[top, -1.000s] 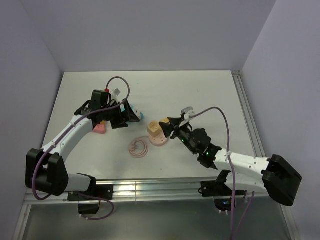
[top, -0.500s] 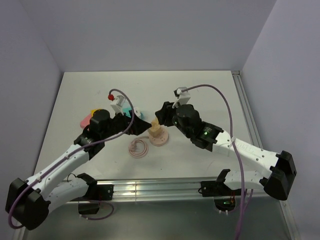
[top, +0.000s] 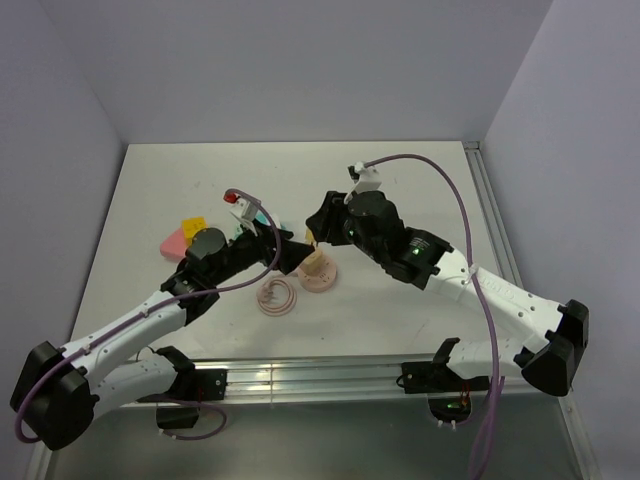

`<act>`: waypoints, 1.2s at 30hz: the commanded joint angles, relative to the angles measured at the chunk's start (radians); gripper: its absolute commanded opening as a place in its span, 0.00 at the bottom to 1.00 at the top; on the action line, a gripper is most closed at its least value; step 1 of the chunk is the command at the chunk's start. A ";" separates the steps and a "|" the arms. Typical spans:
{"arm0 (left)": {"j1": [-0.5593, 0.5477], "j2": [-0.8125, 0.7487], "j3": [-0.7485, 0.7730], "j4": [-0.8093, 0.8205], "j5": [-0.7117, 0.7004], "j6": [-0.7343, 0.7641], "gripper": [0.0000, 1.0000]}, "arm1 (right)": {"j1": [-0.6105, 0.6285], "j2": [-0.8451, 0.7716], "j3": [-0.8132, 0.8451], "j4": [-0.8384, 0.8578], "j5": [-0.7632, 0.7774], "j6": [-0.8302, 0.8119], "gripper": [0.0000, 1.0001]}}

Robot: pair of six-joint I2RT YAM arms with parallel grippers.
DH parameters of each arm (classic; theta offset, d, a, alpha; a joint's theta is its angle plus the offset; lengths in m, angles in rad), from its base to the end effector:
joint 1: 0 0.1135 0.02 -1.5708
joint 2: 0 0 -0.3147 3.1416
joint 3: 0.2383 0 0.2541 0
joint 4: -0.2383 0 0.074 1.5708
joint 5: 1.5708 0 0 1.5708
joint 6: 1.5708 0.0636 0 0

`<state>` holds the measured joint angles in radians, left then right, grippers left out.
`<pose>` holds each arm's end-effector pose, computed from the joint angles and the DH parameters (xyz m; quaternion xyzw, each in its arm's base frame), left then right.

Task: Insert the plug
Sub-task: Adjust the plug.

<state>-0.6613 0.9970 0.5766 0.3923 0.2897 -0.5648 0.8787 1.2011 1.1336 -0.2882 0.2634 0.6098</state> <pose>0.1735 -0.1580 0.3280 0.1347 0.7038 -0.4815 0.5046 0.1937 0.2078 0.4030 -0.0348 0.8166 0.3040 0.4893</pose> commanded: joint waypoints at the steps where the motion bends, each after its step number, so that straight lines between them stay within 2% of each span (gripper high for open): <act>1: -0.015 0.028 0.057 0.082 -0.026 0.046 0.97 | -0.006 0.005 0.054 -0.051 -0.033 0.019 0.00; 5: -0.021 0.038 0.065 0.105 -0.037 0.055 0.96 | -0.004 0.031 0.086 -0.100 -0.044 0.022 0.00; 15: -0.037 0.106 0.115 0.102 0.019 0.075 0.80 | -0.006 0.031 0.072 -0.083 -0.079 0.041 0.00; 20: -0.052 0.124 0.105 0.128 0.032 0.065 0.78 | -0.004 0.029 0.058 -0.063 -0.087 0.050 0.00; 23: -0.057 0.137 0.094 0.144 0.048 0.068 0.64 | -0.006 0.032 0.058 -0.062 -0.095 0.051 0.00; 24: -0.057 0.140 0.092 0.154 0.058 0.069 0.55 | -0.004 0.032 0.061 -0.060 -0.099 0.050 0.00; 26: -0.060 0.150 0.091 0.171 0.089 0.075 0.44 | -0.006 0.038 0.068 -0.066 -0.108 0.045 0.00; 27: -0.060 0.153 0.091 0.183 0.098 0.082 0.33 | -0.006 0.040 0.071 -0.071 -0.108 0.042 0.00; 29: -0.063 0.155 0.092 0.181 0.100 0.100 0.21 | -0.006 0.045 0.078 -0.078 -0.119 0.036 0.00; 30: -0.063 0.155 0.095 0.174 0.094 0.108 0.11 | -0.006 0.043 0.080 -0.083 -0.121 0.028 0.00; 31: -0.063 0.154 0.097 0.159 0.089 0.124 0.05 | -0.006 0.041 0.081 -0.088 -0.121 0.025 0.00; 32: -0.063 0.152 0.095 0.151 0.085 0.134 0.01 | -0.006 0.038 0.084 -0.095 -0.122 0.018 0.00; 36: -0.063 0.124 0.056 0.180 0.054 0.141 0.00 | -0.009 0.037 0.094 -0.127 -0.145 0.001 0.00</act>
<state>-0.7170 1.1492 0.6422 0.4953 0.3492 -0.4652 0.8703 1.2407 1.1671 -0.3931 0.1673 0.6304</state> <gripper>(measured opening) 0.357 0.532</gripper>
